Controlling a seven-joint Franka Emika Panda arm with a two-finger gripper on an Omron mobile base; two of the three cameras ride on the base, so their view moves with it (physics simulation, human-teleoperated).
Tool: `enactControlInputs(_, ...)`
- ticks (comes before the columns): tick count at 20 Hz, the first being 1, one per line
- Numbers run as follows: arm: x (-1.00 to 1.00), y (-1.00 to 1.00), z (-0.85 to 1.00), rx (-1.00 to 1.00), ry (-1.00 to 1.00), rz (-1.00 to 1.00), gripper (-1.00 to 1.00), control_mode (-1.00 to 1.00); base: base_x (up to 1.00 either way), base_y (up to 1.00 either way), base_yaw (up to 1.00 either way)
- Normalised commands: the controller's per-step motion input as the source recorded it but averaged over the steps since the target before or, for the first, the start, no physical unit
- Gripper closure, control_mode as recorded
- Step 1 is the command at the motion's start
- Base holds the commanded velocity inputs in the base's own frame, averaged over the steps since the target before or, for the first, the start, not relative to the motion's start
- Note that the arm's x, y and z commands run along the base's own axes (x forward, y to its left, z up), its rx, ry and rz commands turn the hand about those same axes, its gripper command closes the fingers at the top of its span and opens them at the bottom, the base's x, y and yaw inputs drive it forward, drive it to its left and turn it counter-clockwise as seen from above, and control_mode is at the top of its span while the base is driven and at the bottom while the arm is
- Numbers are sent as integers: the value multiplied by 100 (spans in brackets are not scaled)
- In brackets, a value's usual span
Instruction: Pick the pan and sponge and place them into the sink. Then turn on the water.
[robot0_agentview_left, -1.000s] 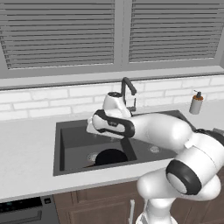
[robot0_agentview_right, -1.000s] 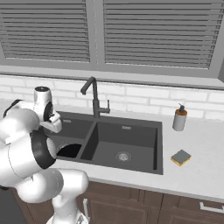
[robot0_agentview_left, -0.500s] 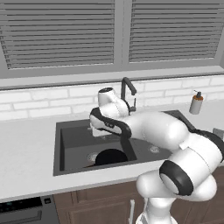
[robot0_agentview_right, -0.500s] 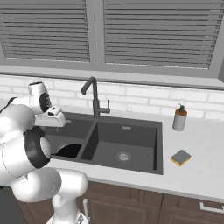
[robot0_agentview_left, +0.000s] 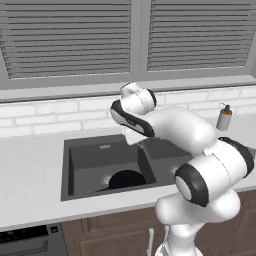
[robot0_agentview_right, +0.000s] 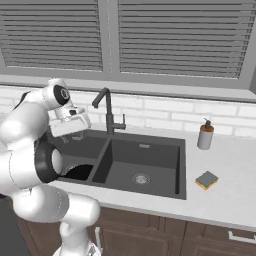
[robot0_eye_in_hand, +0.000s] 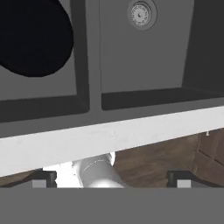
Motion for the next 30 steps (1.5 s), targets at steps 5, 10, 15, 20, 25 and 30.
enactControlInputs(5, -56, -94, 27, 4, -2, 0, -100, -100, 0, 0, 0)
enactControlInputs(10, -61, -89, 20, 12, -8, 0, -100, -100, 0, 0, 0)
enactControlInputs(15, -13, -97, 28, 12, 7, 0, -100, -100, 0, 0, 0)
enactControlInputs(20, 28, -100, 4, 1, 19, -1, -100, -100, 0, 0, 0)
enactControlInputs(25, 48, -100, -8, 1, 9, -12, -100, -100, 0, 0, 0)
enactControlInputs(30, 33, -100, -31, 9, 1, -13, -100, -100, 0, 0, 0)
